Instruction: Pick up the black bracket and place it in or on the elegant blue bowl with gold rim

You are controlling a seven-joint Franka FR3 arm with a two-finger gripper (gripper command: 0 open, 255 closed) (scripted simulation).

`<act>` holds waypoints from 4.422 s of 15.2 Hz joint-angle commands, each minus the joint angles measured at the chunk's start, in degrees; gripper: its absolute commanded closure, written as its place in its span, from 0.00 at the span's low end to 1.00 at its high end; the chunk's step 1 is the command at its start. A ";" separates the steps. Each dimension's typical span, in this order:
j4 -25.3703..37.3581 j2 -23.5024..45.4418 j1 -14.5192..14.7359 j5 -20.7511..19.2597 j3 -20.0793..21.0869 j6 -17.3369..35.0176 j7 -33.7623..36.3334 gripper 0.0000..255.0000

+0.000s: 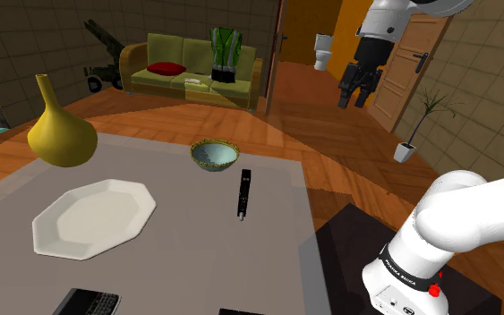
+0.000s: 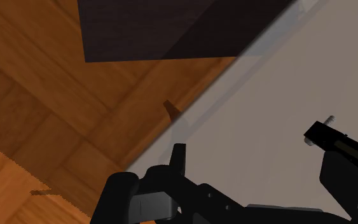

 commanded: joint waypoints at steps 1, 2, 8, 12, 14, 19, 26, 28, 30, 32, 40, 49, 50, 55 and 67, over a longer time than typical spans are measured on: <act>0.00 0.00 0.00 0.00 0.00 0.00 0.00 0.00; -0.84 0.29 0.22 0.71 1.28 1.06 1.52 0.00; -4.28 3.90 1.71 4.80 8.98 7.79 10.46 0.00; -4.99 8.14 2.65 7.07 14.05 12.56 16.31 0.00; -4.87 10.78 3.03 7.94 16.55 14.99 19.24 0.00; -3.17 18.78 3.60 9.00 22.64 20.98 26.75 0.00; 2.00 32.02 3.70 6.81 29.92 28.08 37.65 0.00; 0.85 32.49 3.80 6.79 30.12 29.68 37.72 0.00; -0.26 33.01 3.86 6.76 30.35 31.30 37.81 0.00; -1.32 33.60 3.92 6.71 30.58 32.93 37.92 0.00; -2.13 34.10 3.96 6.64 30.77 34.22 38.02 0.00; -2.11 34.09 3.96 6.65 30.77 34.18 38.03 1.00; -2.12 34.09 3.96 6.65 30.77 34.19 38.03 1.00; -0.25 32.64 3.95 6.92 30.37 30.94 37.86 1.00; 6.49 29.67 3.80 7.15 29.20 21.37 37.83 1.00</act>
